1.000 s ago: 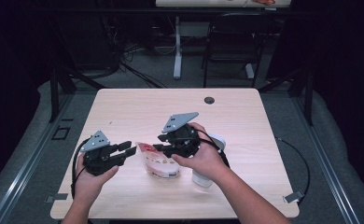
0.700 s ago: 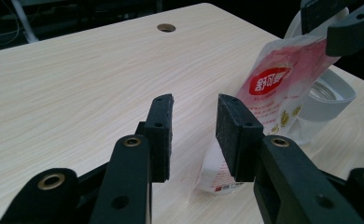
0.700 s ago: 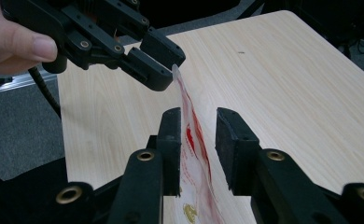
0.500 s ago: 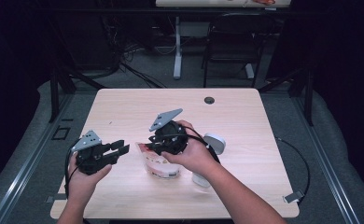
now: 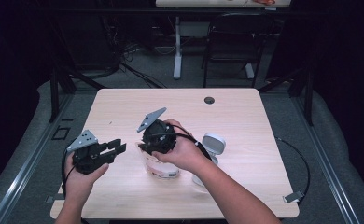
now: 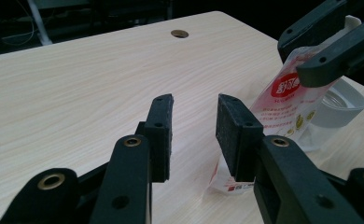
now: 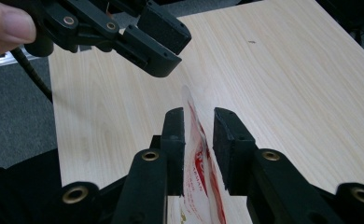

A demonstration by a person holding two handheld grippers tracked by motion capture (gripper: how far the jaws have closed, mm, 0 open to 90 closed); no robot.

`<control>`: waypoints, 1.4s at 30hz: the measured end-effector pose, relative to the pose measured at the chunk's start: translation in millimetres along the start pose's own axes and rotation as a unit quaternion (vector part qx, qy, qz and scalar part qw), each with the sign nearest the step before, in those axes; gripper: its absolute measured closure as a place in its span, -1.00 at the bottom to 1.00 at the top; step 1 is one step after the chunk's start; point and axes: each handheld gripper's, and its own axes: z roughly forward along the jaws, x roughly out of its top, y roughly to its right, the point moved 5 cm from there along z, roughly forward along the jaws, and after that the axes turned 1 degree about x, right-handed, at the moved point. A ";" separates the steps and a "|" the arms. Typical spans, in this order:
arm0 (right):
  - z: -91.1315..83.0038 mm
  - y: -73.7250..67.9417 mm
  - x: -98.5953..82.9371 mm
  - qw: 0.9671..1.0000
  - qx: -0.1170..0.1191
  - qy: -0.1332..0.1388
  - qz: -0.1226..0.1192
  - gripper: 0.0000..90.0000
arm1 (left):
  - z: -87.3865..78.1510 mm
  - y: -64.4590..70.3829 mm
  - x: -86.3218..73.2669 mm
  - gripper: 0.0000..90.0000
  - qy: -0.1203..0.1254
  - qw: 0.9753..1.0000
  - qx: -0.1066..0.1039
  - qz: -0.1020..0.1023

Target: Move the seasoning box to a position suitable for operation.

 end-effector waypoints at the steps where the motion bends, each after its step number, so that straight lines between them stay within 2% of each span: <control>1: 2.4 -0.4 0.2 1.000 -0.001 -0.007 -0.003 0.65 | -0.3 -0.1 0.1 0.48 0.000 1.000 -0.001 0.000; 12: 12.9 1.2 -1.6 0.999 -0.004 -0.035 -0.002 0.65 | -0.7 -2.0 -0.1 0.48 0.001 1.000 0.001 -0.002; 25: 19.8 0.1 -2.1 0.999 -0.010 -0.050 -0.005 0.68 | -0.1 -2.3 -0.7 0.48 0.000 1.000 0.001 -0.003; 30: 23.2 0.5 -4.2 0.998 -0.011 -0.066 -0.008 0.69 | 0.2 -2.3 -1.0 0.48 0.000 1.000 0.001 -0.004; 33: 24.6 1.0 -4.7 0.998 -0.012 -0.068 -0.009 0.73 | 0.5 -2.7 -1.3 0.48 -0.001 1.000 0.002 -0.004; 38: 24.6 1.8 -5.5 0.997 0.000 -0.078 -0.011 0.92 | 0.5 -3.6 -1.7 0.48 -0.003 1.000 0.003 -0.004; 42: 23.6 3.2 -6.1 0.997 -0.002 -0.081 -0.014 0.97 | 0.8 -3.7 -1.6 0.48 -0.002 1.000 0.003 -0.004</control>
